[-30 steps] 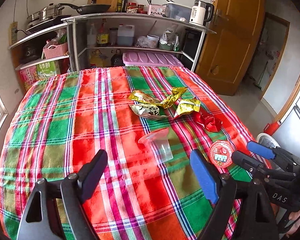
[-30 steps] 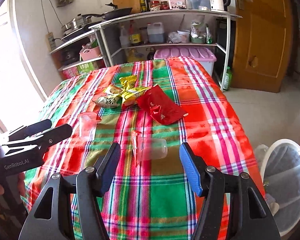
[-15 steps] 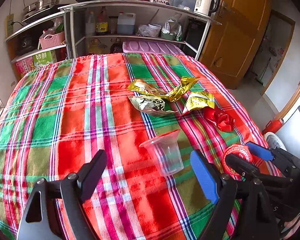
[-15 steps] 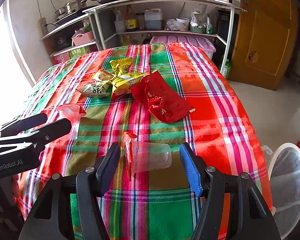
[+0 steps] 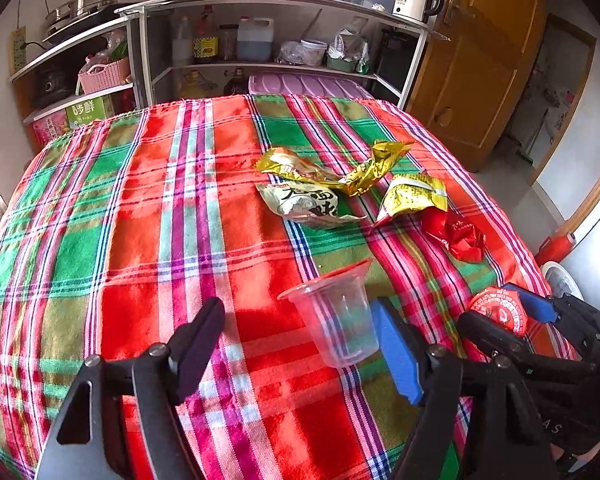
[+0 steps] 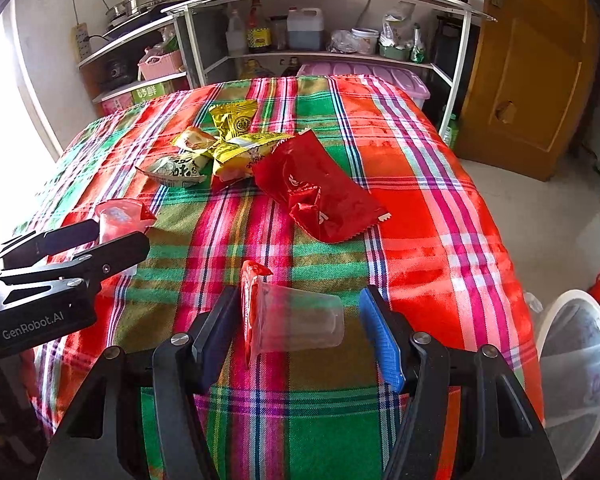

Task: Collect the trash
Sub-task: 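Grasp the clear plastic cup with the left tool while the right tool grasps the red-rimmed cup, then carry both cups over the white bin with both tools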

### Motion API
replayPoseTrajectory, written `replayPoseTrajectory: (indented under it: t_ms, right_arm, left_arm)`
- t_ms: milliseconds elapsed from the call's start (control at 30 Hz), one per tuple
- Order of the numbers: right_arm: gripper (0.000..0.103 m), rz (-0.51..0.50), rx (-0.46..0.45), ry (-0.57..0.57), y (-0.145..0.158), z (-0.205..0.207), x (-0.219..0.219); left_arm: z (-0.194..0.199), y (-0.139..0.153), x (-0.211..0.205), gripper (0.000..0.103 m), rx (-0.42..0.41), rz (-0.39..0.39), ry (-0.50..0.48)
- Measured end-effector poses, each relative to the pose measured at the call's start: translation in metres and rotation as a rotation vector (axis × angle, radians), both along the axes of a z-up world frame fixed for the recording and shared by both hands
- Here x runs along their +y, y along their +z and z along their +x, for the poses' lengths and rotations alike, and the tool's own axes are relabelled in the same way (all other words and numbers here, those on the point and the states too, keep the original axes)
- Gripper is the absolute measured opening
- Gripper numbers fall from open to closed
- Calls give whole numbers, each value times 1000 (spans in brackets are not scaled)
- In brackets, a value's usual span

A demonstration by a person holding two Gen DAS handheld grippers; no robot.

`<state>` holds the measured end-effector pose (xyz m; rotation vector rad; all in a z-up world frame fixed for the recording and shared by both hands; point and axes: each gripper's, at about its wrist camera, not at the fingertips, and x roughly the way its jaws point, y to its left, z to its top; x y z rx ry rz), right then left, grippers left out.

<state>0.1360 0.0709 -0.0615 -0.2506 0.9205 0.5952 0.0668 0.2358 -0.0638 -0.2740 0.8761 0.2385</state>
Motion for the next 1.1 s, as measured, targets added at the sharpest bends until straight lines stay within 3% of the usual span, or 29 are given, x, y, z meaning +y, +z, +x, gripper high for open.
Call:
replayPoseTrajectory:
  t_ms: [100,333,433,800,1100]
  right_arm:
    - [62,9,3,-3,1,0,-1]
    - [47,24,12,-8,3,0,-5]
    - [46,28,3,-10,4,-2,-5]
    - [43,55,-17,-32,12,-5,-14]
    - [43,66,-25,-35,15,-8,-18]
  left_arm:
    - [1,-1,-2,66,6,8,-8]
    - [1,0,-1,48,8,19,-7]
    - [0,1,0,43,9,20,-7]
    - [-5,10,-5,32,-21,19,-17]
    - [-10,17,-10,31,-45,27,-25]
